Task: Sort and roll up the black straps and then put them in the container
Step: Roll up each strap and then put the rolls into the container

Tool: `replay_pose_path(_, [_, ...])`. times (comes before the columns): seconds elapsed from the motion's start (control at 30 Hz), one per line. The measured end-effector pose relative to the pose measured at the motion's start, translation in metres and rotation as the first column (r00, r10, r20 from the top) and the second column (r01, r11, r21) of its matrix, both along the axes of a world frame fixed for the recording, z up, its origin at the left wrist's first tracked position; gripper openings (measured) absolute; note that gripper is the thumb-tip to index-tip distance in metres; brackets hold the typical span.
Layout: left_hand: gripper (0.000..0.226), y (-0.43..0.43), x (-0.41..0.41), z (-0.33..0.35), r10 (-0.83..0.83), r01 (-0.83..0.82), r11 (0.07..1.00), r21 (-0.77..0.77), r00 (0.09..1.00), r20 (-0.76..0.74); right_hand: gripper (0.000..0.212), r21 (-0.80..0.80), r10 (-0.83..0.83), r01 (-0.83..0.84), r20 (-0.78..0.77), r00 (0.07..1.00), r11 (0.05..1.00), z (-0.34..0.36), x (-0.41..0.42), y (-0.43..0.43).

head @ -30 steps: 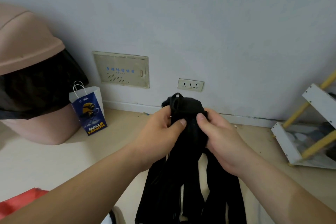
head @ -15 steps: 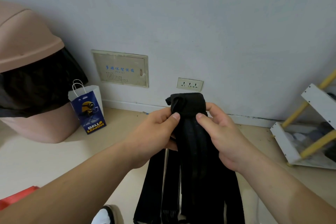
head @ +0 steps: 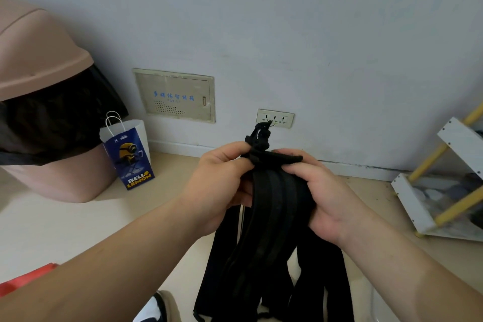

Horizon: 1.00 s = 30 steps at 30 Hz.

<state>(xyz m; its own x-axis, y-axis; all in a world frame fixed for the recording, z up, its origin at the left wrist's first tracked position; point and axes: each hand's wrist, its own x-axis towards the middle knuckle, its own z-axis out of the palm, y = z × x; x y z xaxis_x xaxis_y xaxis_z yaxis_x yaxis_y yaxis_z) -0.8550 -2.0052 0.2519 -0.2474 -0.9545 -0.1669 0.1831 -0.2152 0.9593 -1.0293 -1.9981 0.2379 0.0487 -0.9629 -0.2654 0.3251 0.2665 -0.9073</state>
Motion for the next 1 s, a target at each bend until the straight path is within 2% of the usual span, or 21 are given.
replay_pose_path(0.13, [0.035, 0.0, 0.002, 0.001, 0.025, -0.013, 0.996, -0.087, 0.991, 0.134, 0.038, 0.029, 0.013, -0.014, 0.044, 0.999, 0.999, -0.003, -0.001, -0.002])
replay_pose_path(0.3, [0.056, 0.003, 0.005, -0.003, 0.062, 0.06, 0.949, -0.311, 0.928, 0.368, 0.037, 0.063, 0.035, -0.045, 0.148, 0.988, 0.997, -0.001, -0.004, 0.0])
replay_pose_path(0.37, [0.059, 0.003, 0.006, -0.007, 0.077, 0.091, 0.926, -0.366, 0.905, 0.419, 0.04, 0.052, 0.03, -0.037, 0.128, 0.991, 0.998, 0.0, -0.005, 0.001])
replay_pose_path(0.47, [0.052, 0.001, 0.007, -0.013, 0.095, 0.124, 0.899, -0.42, 0.881, 0.464, 0.024, 0.029, -0.003, 0.001, 0.073, 0.997, 1.0, -0.002, -0.001, 0.003])
replay_pose_path(0.57, [0.043, 0.001, 0.007, -0.013, -0.008, 0.146, 0.928, -0.342, 0.928, 0.373, 0.026, -0.002, -0.039, 0.039, 0.017, 0.999, 0.999, -0.005, 0.002, 0.003])
replay_pose_path(0.7, [0.034, 0.001, 0.007, -0.015, -0.074, 0.186, 0.925, -0.332, 0.944, 0.322, 0.028, 0.0, -0.066, 0.066, 0.029, 0.997, 0.998, -0.005, 0.003, 0.003])
replay_pose_path(0.87, [0.027, 0.001, 0.006, -0.016, -0.044, 0.143, 0.926, -0.35, 0.96, 0.277, 0.024, -0.034, -0.061, 0.063, 0.062, 0.996, 0.997, -0.004, 0.004, 0.002])
replay_pose_path(1.0, [0.019, -0.001, 0.002, -0.012, -0.011, 0.037, 0.978, -0.204, 0.992, 0.125, 0.028, -0.056, -0.055, 0.06, 0.079, 0.995, 0.997, -0.005, 0.006, 0.001])
